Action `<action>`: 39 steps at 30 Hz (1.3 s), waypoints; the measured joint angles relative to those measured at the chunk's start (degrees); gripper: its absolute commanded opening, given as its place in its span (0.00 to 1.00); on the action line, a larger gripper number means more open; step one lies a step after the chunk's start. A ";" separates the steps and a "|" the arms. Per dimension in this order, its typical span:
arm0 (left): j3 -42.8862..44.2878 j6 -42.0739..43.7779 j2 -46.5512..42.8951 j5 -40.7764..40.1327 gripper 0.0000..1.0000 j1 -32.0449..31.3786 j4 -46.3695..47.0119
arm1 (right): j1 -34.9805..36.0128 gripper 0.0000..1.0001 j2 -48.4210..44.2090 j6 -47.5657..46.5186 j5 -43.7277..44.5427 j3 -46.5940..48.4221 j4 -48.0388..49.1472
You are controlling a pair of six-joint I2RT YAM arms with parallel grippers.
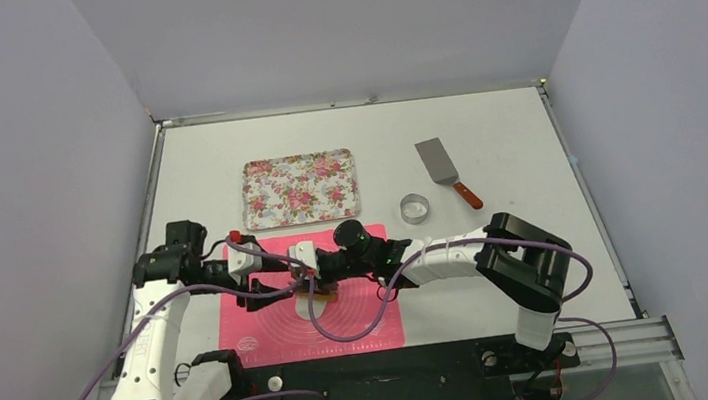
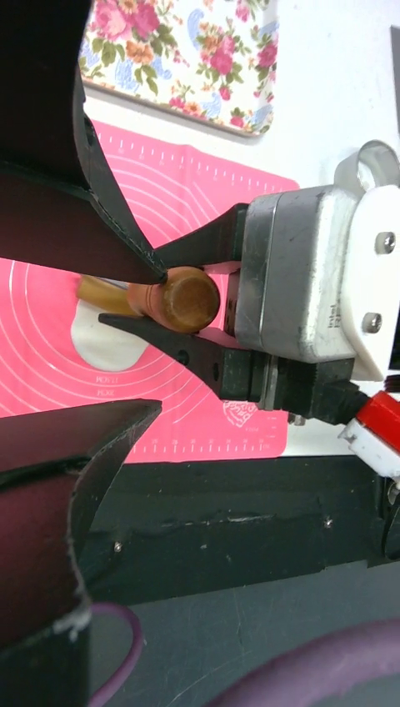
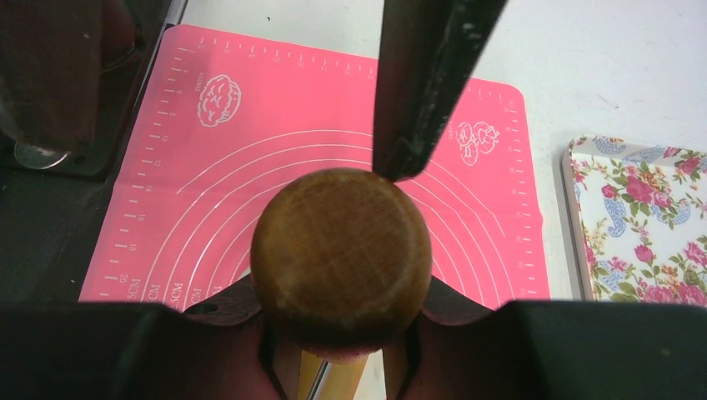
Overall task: Roll out the dumpling wrappers from the dough
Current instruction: Flatten out the dough on the work surface.
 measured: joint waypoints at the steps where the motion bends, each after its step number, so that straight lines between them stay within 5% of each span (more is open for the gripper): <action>1: -0.02 -1.03 -0.02 0.11 0.51 0.00 0.79 | 0.00 0.00 0.02 0.17 0.02 0.00 0.07; 12: -3.96 -29.77 -1.95 -7.08 0.51 -1.66 21.46 | -0.26 0.00 0.57 2.56 0.55 -0.07 1.68; 23: -5.22 -41.46 -1.79 -11.87 0.50 -8.79 33.00 | -0.68 0.00 2.10 4.70 -0.28 1.33 2.60; 28: -5.44 -43.15 -1.36 -12.87 0.39 -10.19 34.53 | -1.57 0.00 2.19 5.46 -1.70 1.31 2.67; 32: -5.44 -43.80 -0.98 -12.85 0.47 -10.32 35.17 | -1.77 0.00 2.27 5.53 -2.27 1.31 2.73; 34: -5.44 -44.41 -0.55 -12.90 0.41 -10.32 35.89 | -1.86 0.00 2.27 5.53 -2.51 1.31 2.73; 37: -5.62 -45.86 -0.24 -12.55 0.05 -10.54 36.65 | -2.23 0.00 2.36 6.43 -2.71 1.31 2.86; 39: -6.05 -45.83 -0.28 -12.94 0.00 -10.91 38.77 | -2.75 0.00 2.43 8.15 -2.45 1.33 2.99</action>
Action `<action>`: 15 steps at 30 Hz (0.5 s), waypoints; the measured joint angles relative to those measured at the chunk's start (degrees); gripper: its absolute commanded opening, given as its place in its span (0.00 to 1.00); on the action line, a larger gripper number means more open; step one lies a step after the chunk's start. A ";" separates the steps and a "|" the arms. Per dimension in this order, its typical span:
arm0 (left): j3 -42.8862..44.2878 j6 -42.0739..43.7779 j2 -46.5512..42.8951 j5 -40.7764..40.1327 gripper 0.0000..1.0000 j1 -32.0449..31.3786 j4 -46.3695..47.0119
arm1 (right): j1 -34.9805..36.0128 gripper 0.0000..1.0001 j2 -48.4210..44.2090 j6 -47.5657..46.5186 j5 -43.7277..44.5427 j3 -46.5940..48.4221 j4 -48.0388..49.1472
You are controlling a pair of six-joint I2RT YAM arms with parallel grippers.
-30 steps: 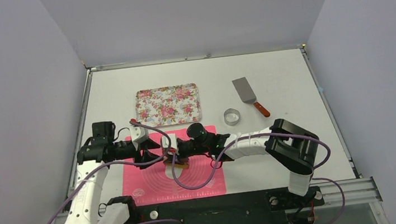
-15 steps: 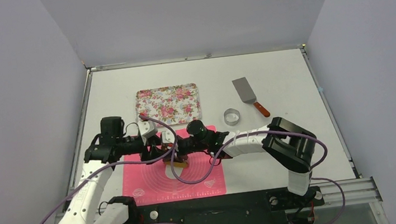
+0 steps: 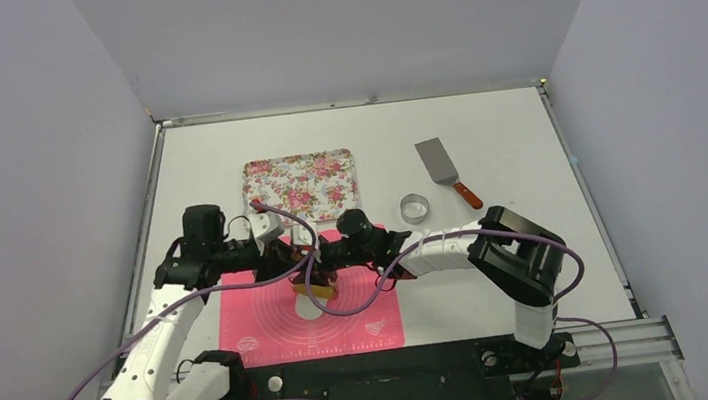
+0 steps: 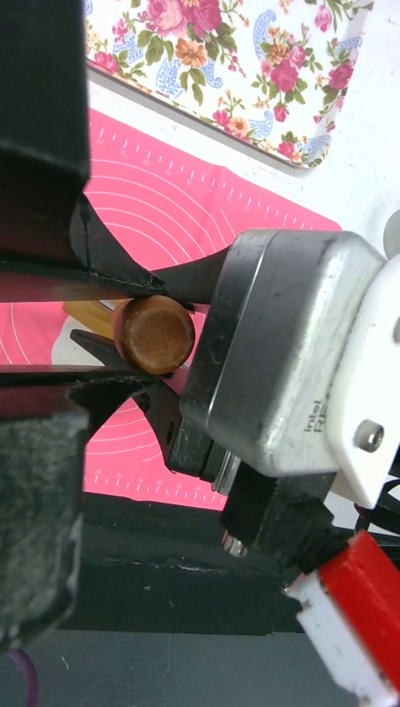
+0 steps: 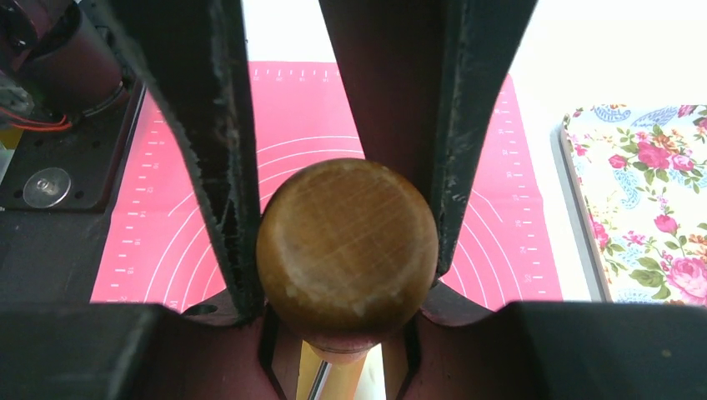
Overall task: Roll out the dumpling wrappers from the dough
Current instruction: Flatten out the dough on the work surface.
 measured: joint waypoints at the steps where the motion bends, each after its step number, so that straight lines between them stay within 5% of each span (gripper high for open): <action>1: -0.17 -0.35 0.02 -0.15 0.00 -0.20 0.92 | -0.24 0.00 0.07 0.63 -0.07 0.00 0.13; 6: -0.24 -0.13 0.28 -0.24 0.00 -0.26 1.92 | -0.46 0.01 0.22 1.36 -0.04 0.00 0.46; 12: 0.35 2.86 0.39 -0.22 0.00 -0.26 0.07 | -0.33 0.32 0.22 1.27 0.22 0.00 0.55; 15: 0.66 4.39 0.57 0.04 0.00 -0.37 -0.85 | 0.24 0.38 0.52 1.46 1.68 0.04 -0.39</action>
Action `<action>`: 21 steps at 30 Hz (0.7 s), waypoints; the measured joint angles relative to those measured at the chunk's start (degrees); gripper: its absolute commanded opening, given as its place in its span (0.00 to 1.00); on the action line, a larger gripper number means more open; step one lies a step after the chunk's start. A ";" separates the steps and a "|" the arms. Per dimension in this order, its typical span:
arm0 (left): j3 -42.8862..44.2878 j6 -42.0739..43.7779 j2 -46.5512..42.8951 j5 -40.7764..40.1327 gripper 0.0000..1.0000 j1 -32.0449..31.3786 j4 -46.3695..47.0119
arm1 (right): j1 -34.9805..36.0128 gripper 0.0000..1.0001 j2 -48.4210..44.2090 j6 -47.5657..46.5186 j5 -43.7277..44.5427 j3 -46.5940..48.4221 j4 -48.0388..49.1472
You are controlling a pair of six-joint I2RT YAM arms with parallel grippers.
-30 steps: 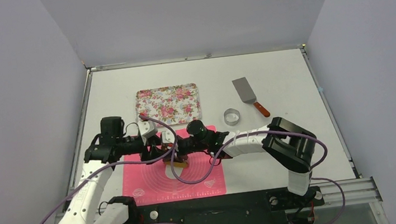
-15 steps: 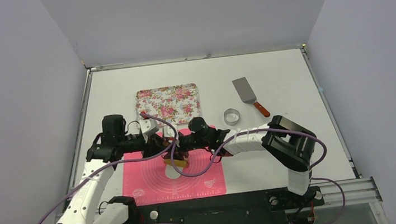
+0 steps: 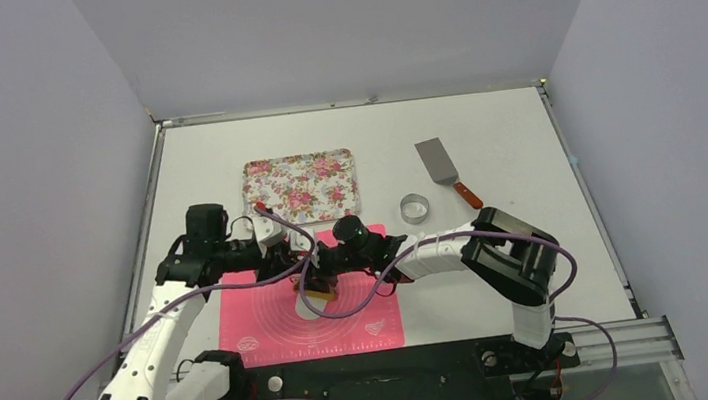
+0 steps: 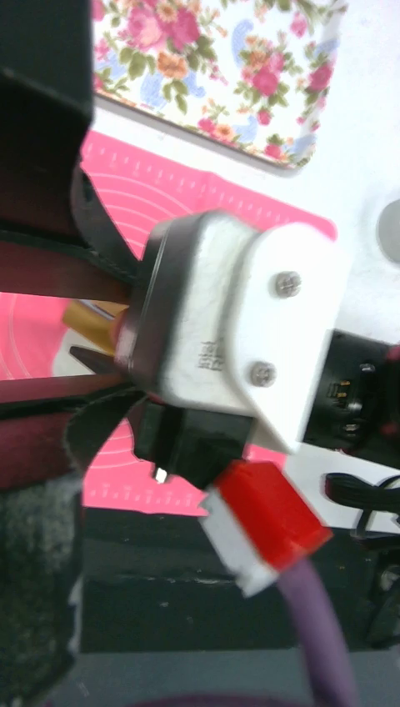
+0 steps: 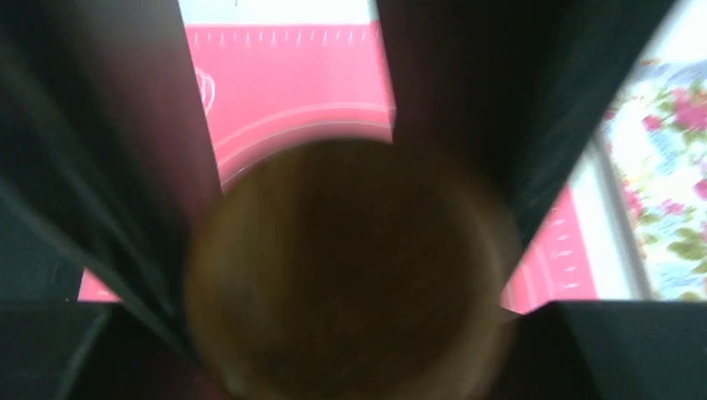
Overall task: Roll out the dumpling wrappers from the dough
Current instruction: Flatten out the dough on the work surface.
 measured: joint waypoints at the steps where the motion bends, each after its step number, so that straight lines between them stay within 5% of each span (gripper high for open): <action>1: 0.02 0.50 0.17 0.42 0.00 -0.37 0.02 | 0.46 0.40 0.87 0.11 1.05 0.00 -0.83; 21: 0.61 5.49 0.57 1.84 0.00 -0.90 -2.67 | 1.27 0.54 0.70 2.34 7.45 -3.72 1.97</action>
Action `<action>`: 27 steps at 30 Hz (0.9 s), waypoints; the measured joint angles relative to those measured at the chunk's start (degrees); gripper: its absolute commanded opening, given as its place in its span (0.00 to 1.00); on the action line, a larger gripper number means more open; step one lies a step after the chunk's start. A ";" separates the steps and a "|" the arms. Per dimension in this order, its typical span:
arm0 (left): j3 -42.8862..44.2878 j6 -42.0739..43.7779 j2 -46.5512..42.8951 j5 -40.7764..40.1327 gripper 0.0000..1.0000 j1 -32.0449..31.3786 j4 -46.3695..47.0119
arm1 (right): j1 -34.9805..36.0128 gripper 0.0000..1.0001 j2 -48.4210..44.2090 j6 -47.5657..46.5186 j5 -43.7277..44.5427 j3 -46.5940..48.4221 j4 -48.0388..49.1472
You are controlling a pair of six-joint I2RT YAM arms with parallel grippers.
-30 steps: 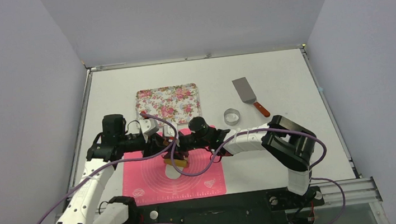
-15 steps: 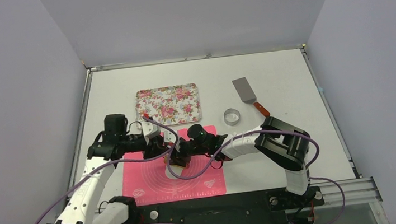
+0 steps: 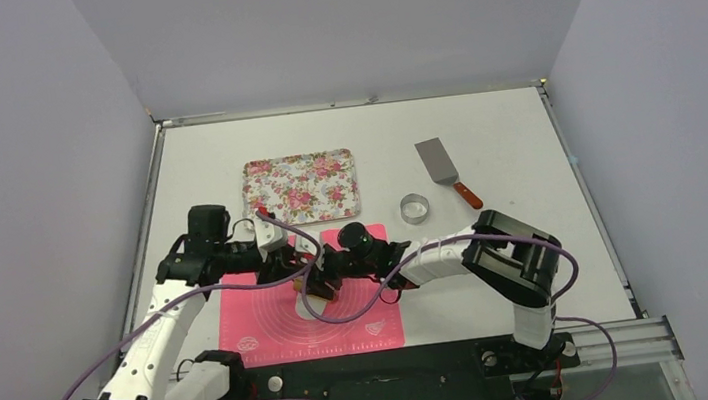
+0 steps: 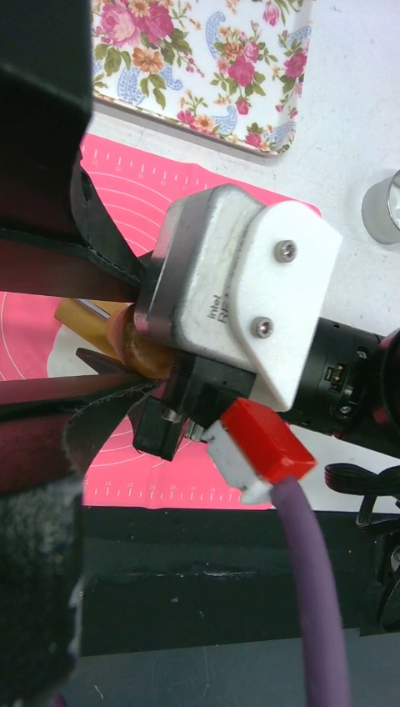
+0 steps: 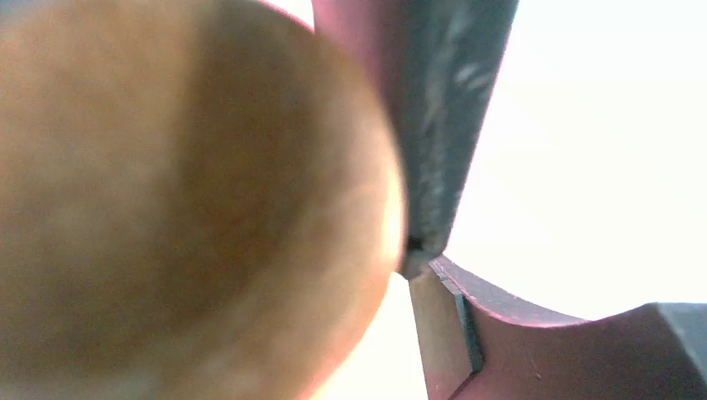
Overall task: Roll out the dumpling wrappers from the dough
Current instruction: Flatten out the dough on the work surface.
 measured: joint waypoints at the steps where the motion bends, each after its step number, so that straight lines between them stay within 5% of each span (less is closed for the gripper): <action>1: 0.00 0.15 0.00 0.04 0.00 -0.04 -0.15 | 0.00 0.54 -0.57 0.00 0.22 -0.07 -0.26; 27: 0.44 0.79 0.00 1.01 0.00 0.00 -2.12 | 0.44 0.48 -9.22 0.20 0.94 -1.86 -0.39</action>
